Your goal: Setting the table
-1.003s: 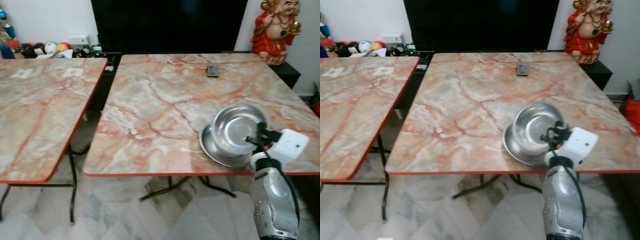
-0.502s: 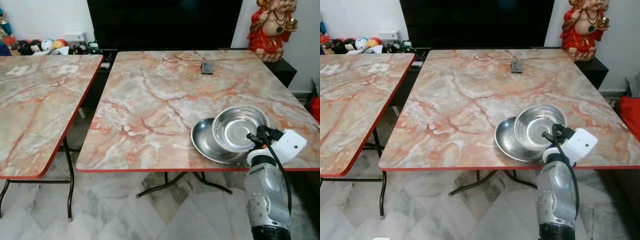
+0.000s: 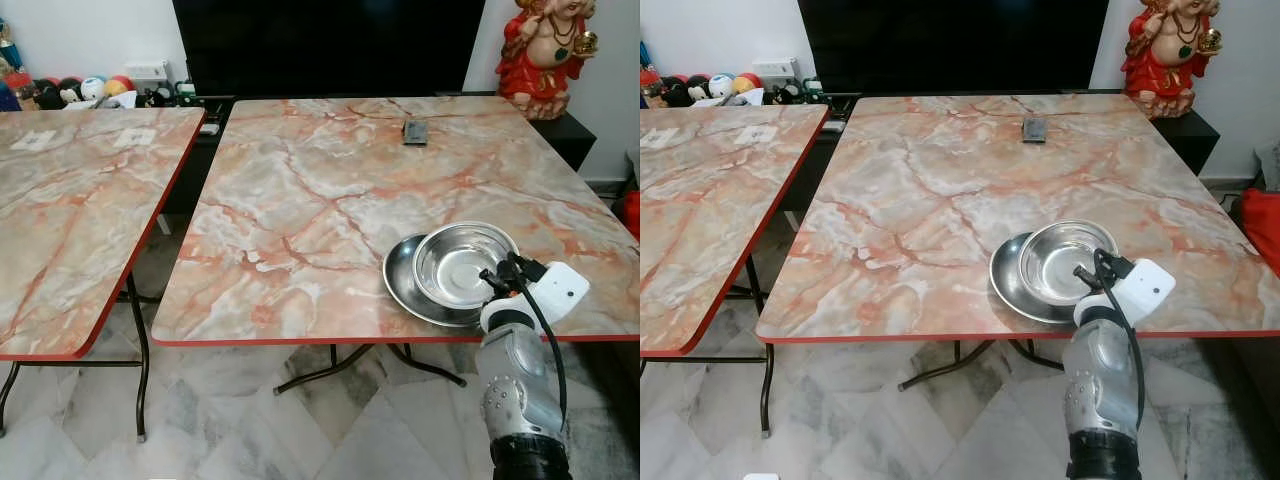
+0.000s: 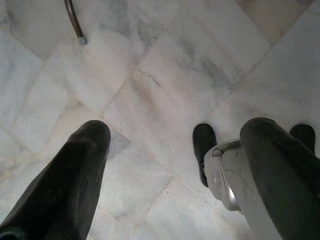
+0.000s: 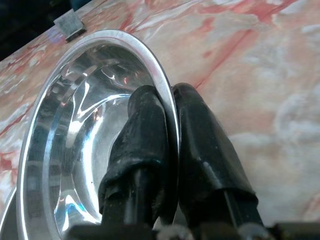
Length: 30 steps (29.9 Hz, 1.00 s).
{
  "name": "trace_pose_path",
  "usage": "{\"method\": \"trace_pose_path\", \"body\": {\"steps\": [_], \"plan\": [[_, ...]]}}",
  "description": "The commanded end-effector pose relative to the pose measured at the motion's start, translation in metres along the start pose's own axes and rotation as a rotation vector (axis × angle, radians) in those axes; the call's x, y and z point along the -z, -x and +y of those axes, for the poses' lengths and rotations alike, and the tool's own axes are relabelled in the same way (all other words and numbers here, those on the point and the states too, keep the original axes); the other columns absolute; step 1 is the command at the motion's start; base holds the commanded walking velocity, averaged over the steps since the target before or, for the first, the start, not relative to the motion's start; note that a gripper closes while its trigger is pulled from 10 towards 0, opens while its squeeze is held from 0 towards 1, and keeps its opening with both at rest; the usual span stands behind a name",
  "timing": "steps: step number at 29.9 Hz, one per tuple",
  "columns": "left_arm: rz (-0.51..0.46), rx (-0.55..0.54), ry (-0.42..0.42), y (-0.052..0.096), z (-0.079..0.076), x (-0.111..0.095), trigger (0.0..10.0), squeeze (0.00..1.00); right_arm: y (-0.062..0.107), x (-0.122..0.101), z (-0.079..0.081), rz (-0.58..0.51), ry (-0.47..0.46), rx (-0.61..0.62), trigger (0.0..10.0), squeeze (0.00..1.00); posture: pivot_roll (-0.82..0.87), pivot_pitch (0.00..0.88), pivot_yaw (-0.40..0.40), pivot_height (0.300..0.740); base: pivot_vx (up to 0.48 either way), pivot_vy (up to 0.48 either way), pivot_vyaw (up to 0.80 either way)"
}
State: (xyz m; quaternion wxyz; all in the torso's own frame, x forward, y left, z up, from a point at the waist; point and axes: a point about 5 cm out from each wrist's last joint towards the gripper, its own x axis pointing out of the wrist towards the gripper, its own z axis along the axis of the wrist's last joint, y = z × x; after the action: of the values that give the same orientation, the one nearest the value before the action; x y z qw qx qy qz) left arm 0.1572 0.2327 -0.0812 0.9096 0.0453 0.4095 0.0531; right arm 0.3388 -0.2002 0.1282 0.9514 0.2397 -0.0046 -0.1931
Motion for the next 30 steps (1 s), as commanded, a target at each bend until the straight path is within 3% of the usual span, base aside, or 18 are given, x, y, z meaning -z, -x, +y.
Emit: {"method": "trace_pose_path", "body": {"steps": [1, 12, 23, 24, 25, 30], "plan": [[0.029, -0.002, -0.006, 0.002, 0.003, 0.006, 10.0, 0.0, -0.004, -0.003, 0.004, -0.011, -0.01, -0.011, 10.0, 0.0, -0.01, 0.083, 0.026, 0.74, 0.0, 0.0, 0.0], [0.033, 0.0, -0.007, 0.002, 0.003, 0.007, 10.0, 0.0, -0.01, -0.001, 0.017, -0.003, -0.005, -0.056, 10.0, 0.0, 0.0, 0.087, 0.026, 0.74, 0.0, 0.0, 0.0], [0.034, 0.005, -0.006, 0.002, 0.001, 0.008, 10.0, 0.0, -0.01, 0.011, 0.015, 0.04, 0.014, -0.05, 10.0, 0.0, 0.0, 0.087, 0.024, 0.74, 0.0, 0.0, 0.0], [0.034, 0.005, -0.006, 0.002, 0.001, 0.008, 10.0, 0.0, -0.01, 0.012, 0.015, 0.043, 0.015, -0.053, 10.0, 0.1, 0.0, 0.088, 0.025, 0.74, 0.0, 0.0, 0.0], [0.035, 0.006, -0.006, 0.002, 0.001, 0.008, 10.0, 0.0, -0.01, 0.013, 0.016, 0.048, 0.019, -0.053, 10.0, 0.52, 0.0, 0.09, 0.026, 0.74, 0.0, 0.0, 0.0], [0.037, 0.007, -0.008, 0.002, 0.001, 0.009, 10.0, 0.0, -0.01, 0.015, 0.014, 0.055, 0.025, -0.045, 10.0, 0.49, 0.0, 0.09, 0.027, 0.74, 0.0, 0.0, 0.0]]}}
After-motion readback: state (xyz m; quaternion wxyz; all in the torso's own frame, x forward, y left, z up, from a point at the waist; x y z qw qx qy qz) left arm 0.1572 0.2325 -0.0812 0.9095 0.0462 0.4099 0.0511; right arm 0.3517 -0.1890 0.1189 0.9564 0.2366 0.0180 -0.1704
